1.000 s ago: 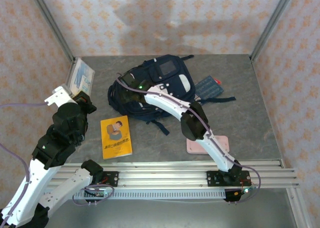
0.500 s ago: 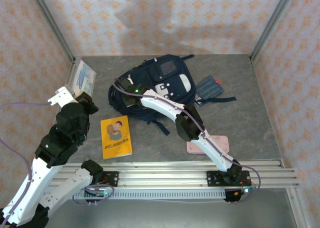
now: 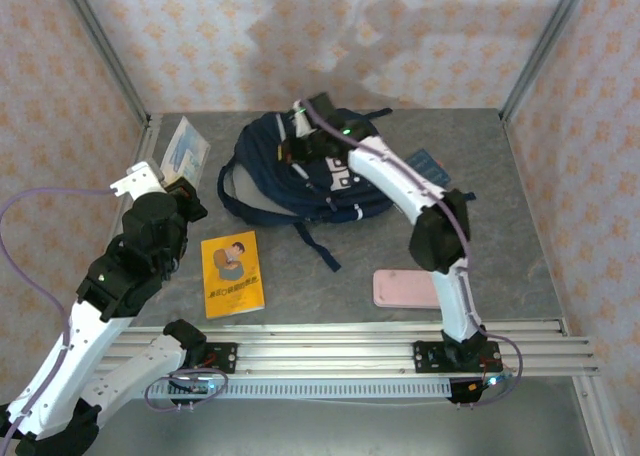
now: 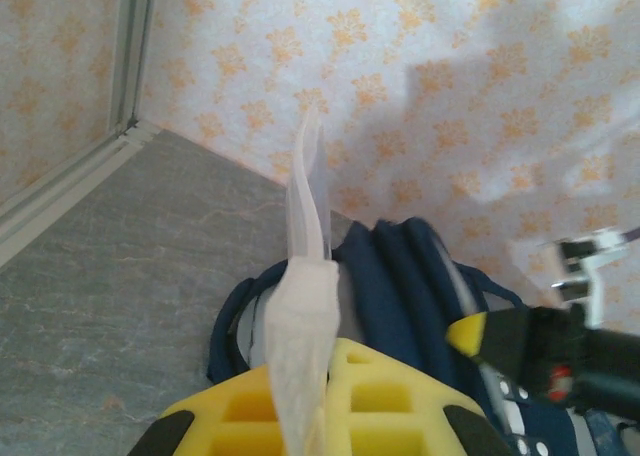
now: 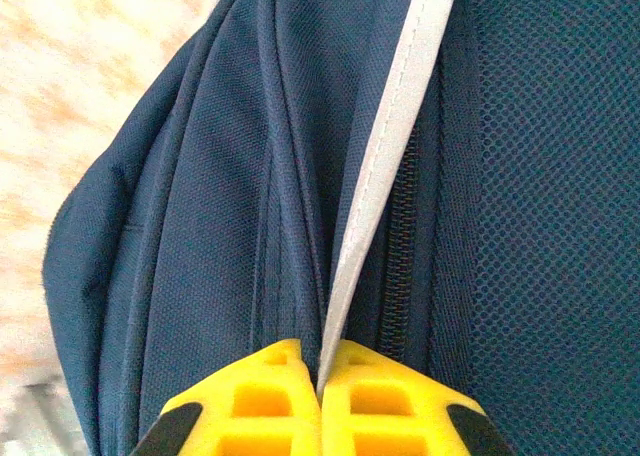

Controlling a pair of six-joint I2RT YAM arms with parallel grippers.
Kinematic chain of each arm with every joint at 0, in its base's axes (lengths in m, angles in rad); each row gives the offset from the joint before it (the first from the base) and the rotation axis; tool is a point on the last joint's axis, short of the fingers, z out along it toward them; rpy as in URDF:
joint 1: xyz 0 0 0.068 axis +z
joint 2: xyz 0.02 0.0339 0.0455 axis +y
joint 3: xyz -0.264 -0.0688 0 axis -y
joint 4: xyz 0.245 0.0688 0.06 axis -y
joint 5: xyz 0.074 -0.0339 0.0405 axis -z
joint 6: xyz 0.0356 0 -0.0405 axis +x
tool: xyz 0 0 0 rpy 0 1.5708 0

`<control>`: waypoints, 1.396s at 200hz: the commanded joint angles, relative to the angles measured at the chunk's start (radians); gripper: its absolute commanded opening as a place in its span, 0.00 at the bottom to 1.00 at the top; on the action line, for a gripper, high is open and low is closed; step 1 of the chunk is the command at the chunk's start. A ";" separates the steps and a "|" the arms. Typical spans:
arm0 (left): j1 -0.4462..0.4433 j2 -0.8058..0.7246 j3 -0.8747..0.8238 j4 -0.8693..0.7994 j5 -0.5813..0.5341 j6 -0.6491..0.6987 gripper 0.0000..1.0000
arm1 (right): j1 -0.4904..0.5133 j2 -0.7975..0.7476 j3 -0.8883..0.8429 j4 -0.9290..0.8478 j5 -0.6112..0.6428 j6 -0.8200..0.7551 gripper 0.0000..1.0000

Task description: Pack the student bag

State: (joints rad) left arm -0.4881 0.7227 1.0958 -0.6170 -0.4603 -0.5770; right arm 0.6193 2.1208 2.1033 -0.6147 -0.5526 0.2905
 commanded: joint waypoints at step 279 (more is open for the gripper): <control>0.298 0.502 -0.129 0.577 1.041 -0.324 0.00 | -0.302 -0.115 -0.542 2.023 -0.911 1.487 0.00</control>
State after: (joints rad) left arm -0.1944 1.2137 0.8993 -0.0086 0.5945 -0.9707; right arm 0.3191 2.0510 1.5352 1.2175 -1.4780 1.7634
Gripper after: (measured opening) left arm 0.054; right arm 0.048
